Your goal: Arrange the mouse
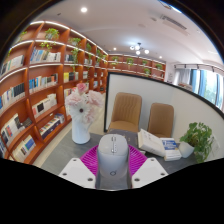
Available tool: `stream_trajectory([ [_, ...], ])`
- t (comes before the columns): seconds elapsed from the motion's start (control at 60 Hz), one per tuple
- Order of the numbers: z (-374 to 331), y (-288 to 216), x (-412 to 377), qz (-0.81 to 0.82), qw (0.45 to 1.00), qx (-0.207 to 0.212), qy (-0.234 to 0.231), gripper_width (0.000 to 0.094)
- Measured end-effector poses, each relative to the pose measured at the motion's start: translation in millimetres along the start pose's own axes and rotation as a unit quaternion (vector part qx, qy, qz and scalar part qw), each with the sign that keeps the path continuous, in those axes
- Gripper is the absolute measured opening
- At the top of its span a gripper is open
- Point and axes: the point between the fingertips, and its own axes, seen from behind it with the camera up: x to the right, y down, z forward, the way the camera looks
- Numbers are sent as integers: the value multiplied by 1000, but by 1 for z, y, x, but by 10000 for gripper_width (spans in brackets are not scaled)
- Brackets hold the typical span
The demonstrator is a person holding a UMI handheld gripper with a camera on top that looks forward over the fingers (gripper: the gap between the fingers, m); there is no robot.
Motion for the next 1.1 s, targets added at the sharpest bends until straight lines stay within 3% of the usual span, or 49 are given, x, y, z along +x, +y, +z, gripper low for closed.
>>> stream_trajectory([
  [0.1, -22, -9, 79, -1, 999, 17, 34, 360],
  [0.183, -27, 20, 132, 10, 999, 8, 50, 358],
  [0.383, -10, 143, 214, 36, 993, -89, 72, 367],
  [0.533, -2, 233, 220, 58, 984, -159, 57, 370],
  [0.717, 7, 312, 210, 74, 975, -207, 35, 369],
  [0.767, 12, 312, 209, 78, 980, -182, 36, 377],
  [0.95, 11, 312, 208, 92, 982, -160, 39, 437],
  [1.1, 12, 313, 207, 95, 980, -172, 37, 510],
])
